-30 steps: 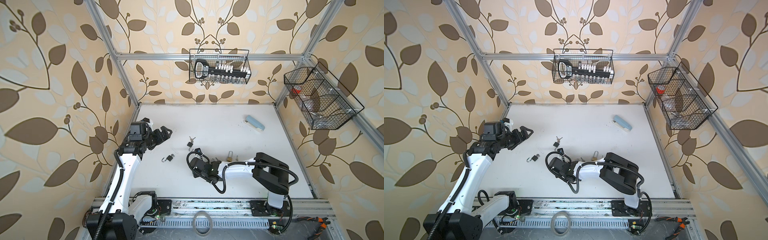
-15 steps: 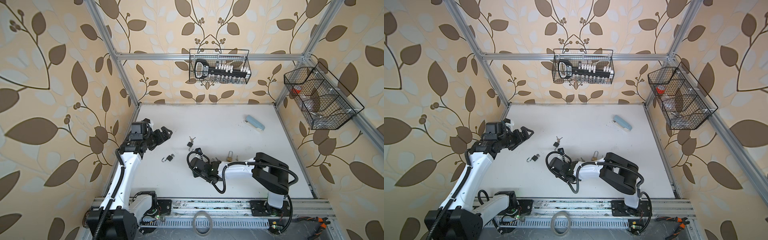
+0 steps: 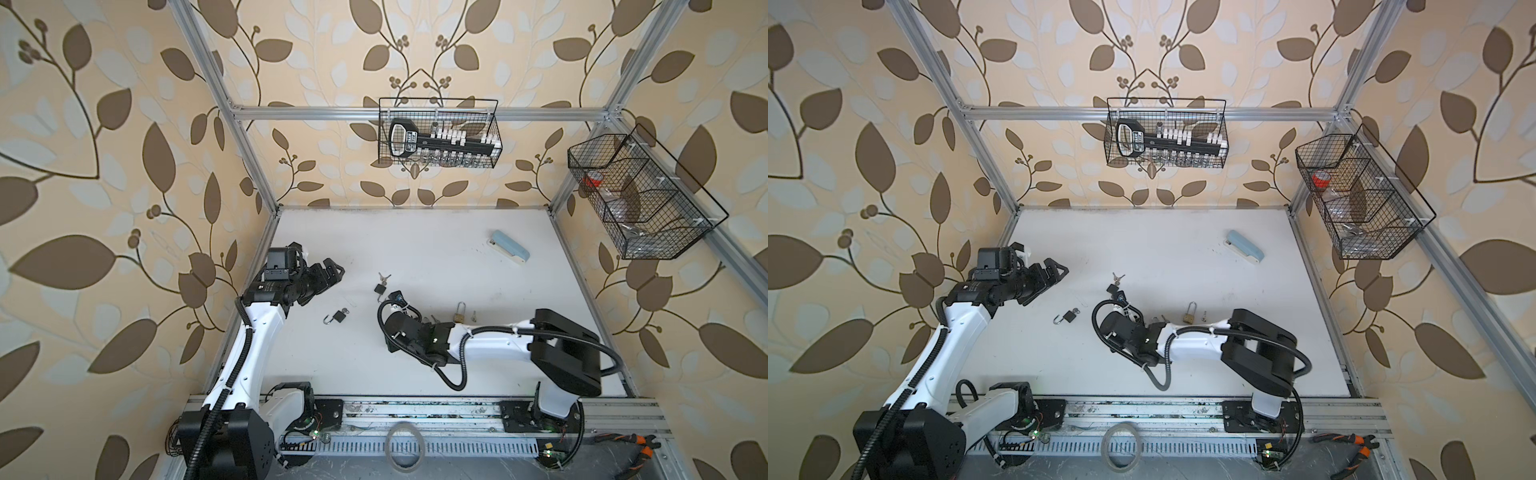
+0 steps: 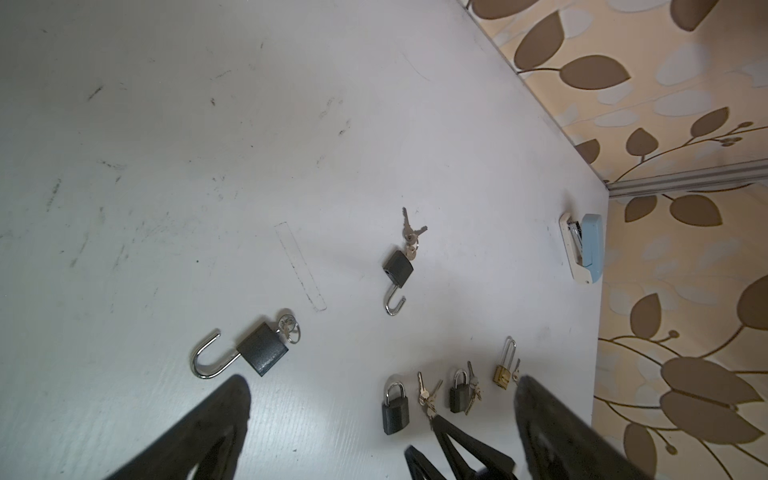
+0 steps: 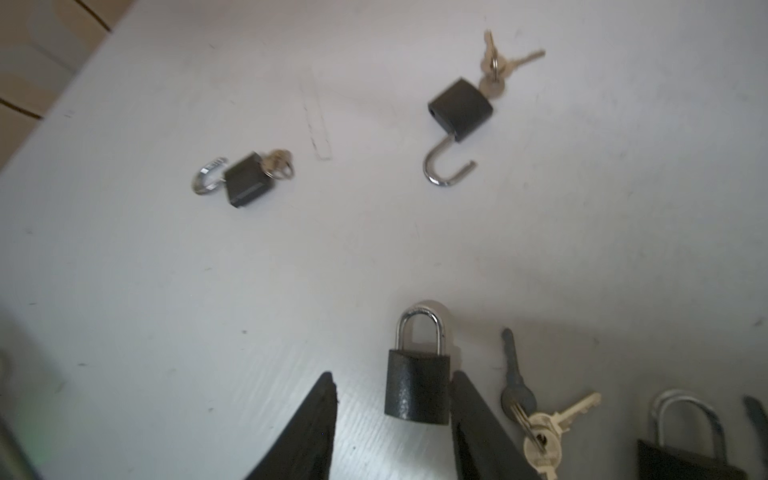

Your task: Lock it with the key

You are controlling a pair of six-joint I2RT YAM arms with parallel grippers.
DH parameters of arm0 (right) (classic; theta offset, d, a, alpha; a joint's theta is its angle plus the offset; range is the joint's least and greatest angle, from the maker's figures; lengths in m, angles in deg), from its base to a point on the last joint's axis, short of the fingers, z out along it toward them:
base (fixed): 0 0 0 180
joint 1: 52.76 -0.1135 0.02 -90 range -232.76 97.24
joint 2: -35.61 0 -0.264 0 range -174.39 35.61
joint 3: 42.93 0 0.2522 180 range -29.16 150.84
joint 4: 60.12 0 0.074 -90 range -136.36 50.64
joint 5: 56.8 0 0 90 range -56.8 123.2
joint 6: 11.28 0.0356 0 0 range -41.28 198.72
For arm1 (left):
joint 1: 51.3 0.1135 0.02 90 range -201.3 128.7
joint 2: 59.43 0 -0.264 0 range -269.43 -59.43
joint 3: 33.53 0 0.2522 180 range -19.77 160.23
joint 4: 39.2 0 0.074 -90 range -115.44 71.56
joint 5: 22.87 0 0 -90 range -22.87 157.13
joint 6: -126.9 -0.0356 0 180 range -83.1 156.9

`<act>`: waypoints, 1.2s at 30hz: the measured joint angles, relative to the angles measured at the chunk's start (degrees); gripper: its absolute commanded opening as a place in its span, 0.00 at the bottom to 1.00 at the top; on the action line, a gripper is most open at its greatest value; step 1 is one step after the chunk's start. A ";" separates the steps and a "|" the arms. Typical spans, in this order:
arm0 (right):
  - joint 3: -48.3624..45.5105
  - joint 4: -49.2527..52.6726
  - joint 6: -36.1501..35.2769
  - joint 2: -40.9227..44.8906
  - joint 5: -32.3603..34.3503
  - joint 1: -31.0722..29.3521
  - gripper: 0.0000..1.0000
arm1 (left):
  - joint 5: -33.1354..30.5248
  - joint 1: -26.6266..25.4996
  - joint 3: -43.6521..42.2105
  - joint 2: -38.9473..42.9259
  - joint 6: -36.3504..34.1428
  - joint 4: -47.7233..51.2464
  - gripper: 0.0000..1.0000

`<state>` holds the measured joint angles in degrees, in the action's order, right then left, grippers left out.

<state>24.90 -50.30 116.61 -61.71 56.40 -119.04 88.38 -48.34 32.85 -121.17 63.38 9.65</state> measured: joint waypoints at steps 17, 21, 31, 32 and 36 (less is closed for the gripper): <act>-25.66 -12.70 -2.49 33.00 -26.05 31.47 0.44 | -13.44 -22.18 2.10 -19.96 -2.78 -5.40 0.69; -25.66 -10.84 -3.91 39.60 -27.76 32.83 0.44 | -14.05 -22.51 5.16 -28.83 -6.93 -6.80 0.75; -28.37 -5.57 -5.16 47.50 -27.28 34.07 0.42 | -14.56 -26.80 13.49 -38.25 -15.87 -7.69 0.65; -28.46 -5.25 -5.20 47.71 -27.26 34.10 0.42 | -14.73 -27.04 14.01 -39.04 -16.46 -7.61 0.65; -28.48 -4.57 -5.40 47.87 -27.28 34.16 0.41 | -15.63 -27.28 15.89 -41.72 -17.90 -6.58 0.68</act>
<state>-3.58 -54.87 111.21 -13.84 29.12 -84.88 72.75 -75.62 48.74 -162.89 45.47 3.07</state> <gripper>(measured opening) 0.417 0.671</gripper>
